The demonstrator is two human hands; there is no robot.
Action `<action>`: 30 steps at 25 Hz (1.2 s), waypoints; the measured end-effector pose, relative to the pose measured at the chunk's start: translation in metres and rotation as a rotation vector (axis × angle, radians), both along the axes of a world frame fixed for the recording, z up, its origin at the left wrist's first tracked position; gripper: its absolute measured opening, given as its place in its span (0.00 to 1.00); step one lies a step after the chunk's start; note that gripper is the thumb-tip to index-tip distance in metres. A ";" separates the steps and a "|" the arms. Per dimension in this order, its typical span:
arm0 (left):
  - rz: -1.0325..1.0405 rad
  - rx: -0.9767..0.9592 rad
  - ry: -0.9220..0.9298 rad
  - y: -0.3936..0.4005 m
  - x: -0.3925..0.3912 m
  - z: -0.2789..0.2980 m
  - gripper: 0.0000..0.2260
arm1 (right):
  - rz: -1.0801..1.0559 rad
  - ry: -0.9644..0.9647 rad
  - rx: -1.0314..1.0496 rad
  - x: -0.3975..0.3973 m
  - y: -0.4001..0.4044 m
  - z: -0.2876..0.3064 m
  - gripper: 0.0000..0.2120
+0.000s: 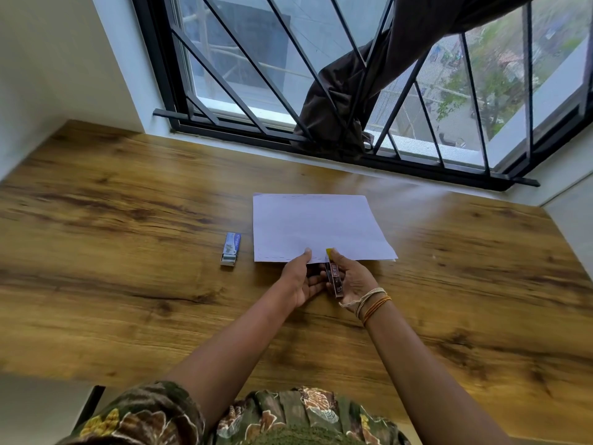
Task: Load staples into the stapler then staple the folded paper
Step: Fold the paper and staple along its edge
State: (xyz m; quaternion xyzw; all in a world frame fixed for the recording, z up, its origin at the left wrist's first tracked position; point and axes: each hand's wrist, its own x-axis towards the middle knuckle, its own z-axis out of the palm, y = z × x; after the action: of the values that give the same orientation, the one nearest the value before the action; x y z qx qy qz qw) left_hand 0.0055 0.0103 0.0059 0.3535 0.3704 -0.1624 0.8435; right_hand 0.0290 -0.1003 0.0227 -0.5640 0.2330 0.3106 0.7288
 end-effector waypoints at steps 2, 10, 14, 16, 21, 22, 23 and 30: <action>0.000 -0.005 0.002 0.000 0.001 -0.001 0.17 | -0.002 0.000 -0.015 0.001 0.001 -0.003 0.13; -0.020 0.111 -0.037 -0.007 0.003 -0.007 0.20 | -0.036 -0.018 -0.038 0.002 0.004 -0.016 0.18; -0.081 0.154 -0.023 -0.006 0.009 -0.009 0.32 | -0.006 -0.027 -0.063 0.005 0.005 -0.022 0.28; -0.093 0.142 -0.011 -0.005 0.013 -0.010 0.28 | 0.018 -0.003 -0.084 0.007 0.005 -0.024 0.25; -0.103 0.133 0.040 -0.004 0.016 -0.013 0.20 | -0.156 0.014 -0.205 0.008 0.015 -0.027 0.13; -0.100 0.126 0.039 -0.003 0.015 -0.013 0.20 | -0.155 0.025 -0.198 0.007 0.015 -0.025 0.13; -0.096 0.113 0.034 -0.002 0.015 -0.012 0.20 | -0.126 0.022 -0.164 0.006 0.014 -0.023 0.14; -0.054 0.038 0.059 0.003 0.011 -0.003 0.10 | 0.017 -0.006 0.125 0.003 -0.011 -0.013 0.16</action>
State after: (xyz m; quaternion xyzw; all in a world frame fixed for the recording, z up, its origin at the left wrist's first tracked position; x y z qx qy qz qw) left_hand 0.0161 0.0135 0.0026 0.3743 0.3883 -0.1883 0.8208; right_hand 0.0315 -0.1114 0.0100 -0.5201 0.2060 0.3289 0.7608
